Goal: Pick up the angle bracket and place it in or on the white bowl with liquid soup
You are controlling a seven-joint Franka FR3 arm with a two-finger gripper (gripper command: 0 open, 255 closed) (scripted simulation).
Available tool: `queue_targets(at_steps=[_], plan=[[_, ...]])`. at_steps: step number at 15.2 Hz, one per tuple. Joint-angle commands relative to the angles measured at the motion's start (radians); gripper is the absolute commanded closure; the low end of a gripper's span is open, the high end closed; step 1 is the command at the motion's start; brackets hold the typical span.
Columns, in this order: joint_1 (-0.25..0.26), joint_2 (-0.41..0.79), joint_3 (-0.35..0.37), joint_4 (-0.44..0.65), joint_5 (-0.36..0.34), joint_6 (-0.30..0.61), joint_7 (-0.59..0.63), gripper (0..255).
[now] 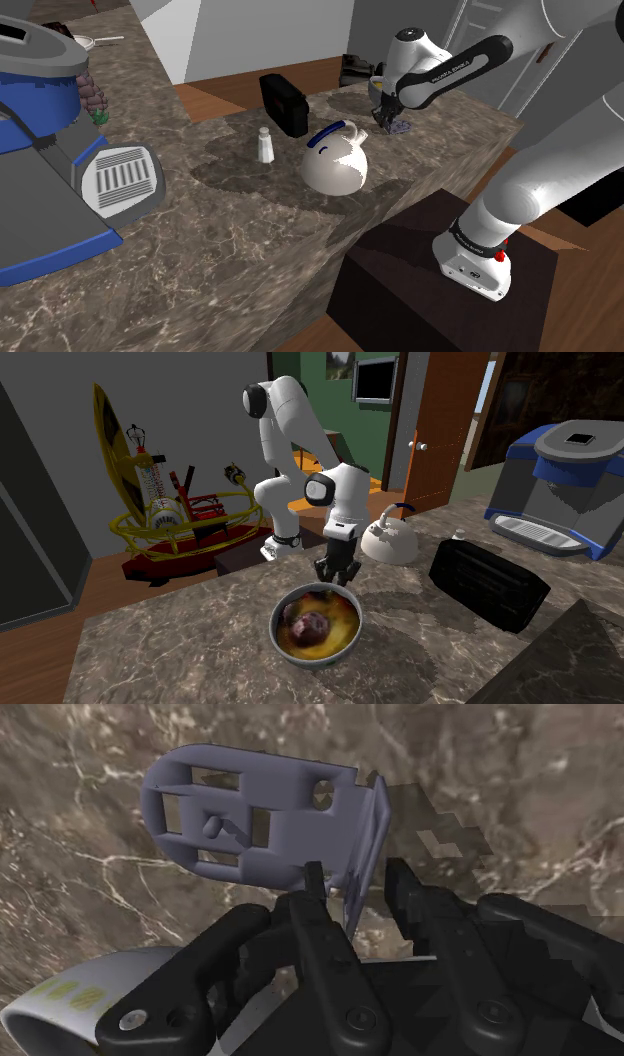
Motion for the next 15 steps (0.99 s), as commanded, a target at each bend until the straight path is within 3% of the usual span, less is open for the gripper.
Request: queue_targets(at_steps=[1, 8, 15], plan=[[0.0, 0.0, 0.0, 0.0, 0.0, 0.0, 0.0, 255], [0.0, 0.0, 0.0, 0.0, 0.0, 0.0, 0.0, 255], [0.013, -0.069, 0.004, 0.038, 0.038, -0.104, -0.044, 255]])
